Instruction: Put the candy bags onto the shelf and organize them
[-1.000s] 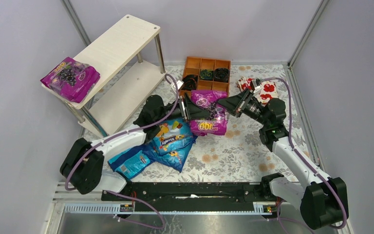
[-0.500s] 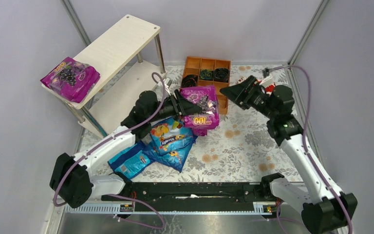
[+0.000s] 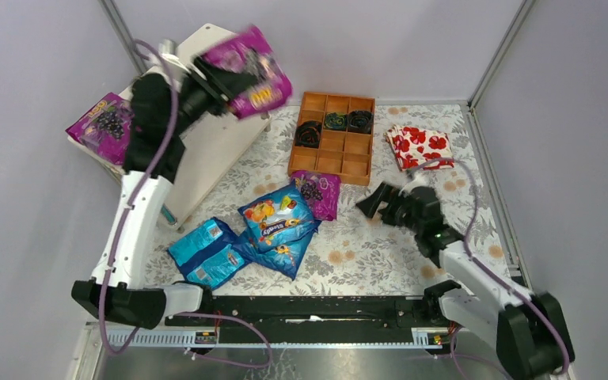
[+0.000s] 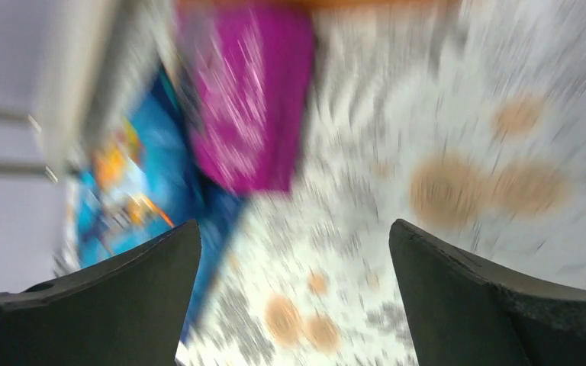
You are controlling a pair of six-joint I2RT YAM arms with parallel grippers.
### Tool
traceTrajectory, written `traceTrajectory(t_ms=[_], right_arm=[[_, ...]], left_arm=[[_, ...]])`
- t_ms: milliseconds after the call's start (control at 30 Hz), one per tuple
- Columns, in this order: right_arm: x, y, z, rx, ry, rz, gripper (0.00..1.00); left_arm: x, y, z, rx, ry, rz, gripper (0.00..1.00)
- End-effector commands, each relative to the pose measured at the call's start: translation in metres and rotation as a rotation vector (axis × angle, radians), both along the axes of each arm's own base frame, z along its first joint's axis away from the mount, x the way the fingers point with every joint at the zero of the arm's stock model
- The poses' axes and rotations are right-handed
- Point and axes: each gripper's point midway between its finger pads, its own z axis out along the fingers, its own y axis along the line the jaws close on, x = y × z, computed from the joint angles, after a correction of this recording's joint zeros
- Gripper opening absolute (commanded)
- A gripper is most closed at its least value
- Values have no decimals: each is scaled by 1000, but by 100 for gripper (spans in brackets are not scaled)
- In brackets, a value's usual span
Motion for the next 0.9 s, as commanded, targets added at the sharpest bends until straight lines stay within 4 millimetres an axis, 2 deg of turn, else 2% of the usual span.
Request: traceTrajectory(t_ms=[0, 100, 200, 300, 500, 733, 867], right_arm=[[-13, 54, -8, -9, -140, 185, 100], [-24, 67, -27, -36, -177, 229, 100], [-29, 60, -49, -58, -203, 218, 100], [-34, 63, -44, -43, -236, 241, 100], [-39, 50, -41, -34, -273, 185, 100], [-36, 48, -45, -44, -255, 164, 100], [-38, 47, -44, -41, -259, 163, 100]], left_arm=[[8, 53, 89, 43, -233, 195, 49], [29, 89, 104, 24, -246, 322, 50], [45, 120, 112, 24, -251, 411, 49], [61, 150, 112, 94, -235, 525, 49], [82, 202, 90, 135, -132, 667, 49], [91, 224, 63, 121, -49, 712, 48], [102, 226, 52, 106, -17, 692, 47]])
